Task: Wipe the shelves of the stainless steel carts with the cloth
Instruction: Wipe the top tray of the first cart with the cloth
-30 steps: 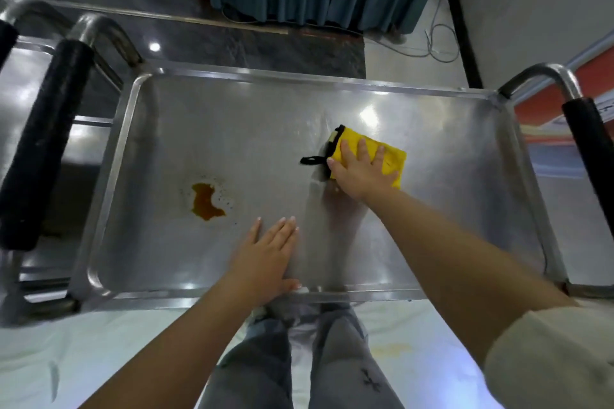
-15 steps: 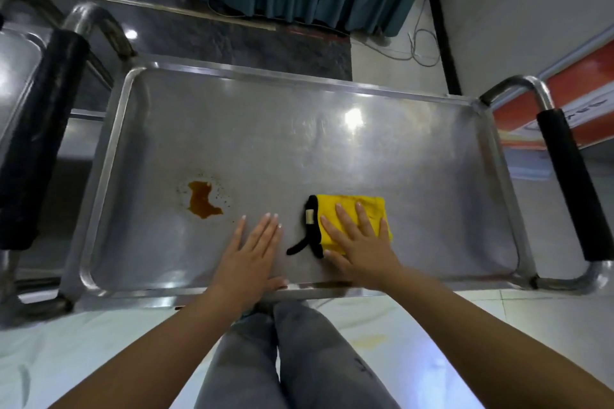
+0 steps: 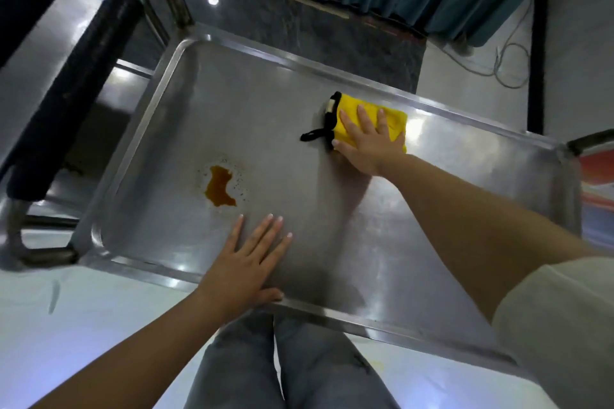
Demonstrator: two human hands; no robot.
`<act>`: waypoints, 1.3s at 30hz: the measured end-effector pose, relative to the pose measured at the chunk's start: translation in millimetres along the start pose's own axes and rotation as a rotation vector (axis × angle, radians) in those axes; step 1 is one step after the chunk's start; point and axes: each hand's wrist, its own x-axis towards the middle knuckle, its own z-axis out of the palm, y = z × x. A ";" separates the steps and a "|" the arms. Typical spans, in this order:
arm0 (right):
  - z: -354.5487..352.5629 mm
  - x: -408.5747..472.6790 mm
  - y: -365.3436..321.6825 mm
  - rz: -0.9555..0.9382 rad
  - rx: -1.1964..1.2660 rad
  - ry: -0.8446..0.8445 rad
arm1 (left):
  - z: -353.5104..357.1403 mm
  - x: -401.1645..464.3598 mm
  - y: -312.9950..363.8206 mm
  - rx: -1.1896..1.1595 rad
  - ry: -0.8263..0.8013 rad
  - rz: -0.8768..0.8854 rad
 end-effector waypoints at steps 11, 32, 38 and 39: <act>4.3 -7.2 11.2 -0.024 -0.063 0.082 | 10.8 0.2 11.2 0.056 0.014 -0.141; 122.6 -164.6 -109.8 -0.123 -0.041 0.252 | 44.9 -120.1 -112.6 -0.278 0.075 -0.509; 137.8 -191.4 -147.9 0.009 0.070 0.181 | 35.9 -122.1 -132.7 -0.294 0.058 -0.393; 145.2 -204.3 -151.4 -0.028 0.052 0.167 | 31.8 -117.8 -137.6 -0.277 0.043 -0.386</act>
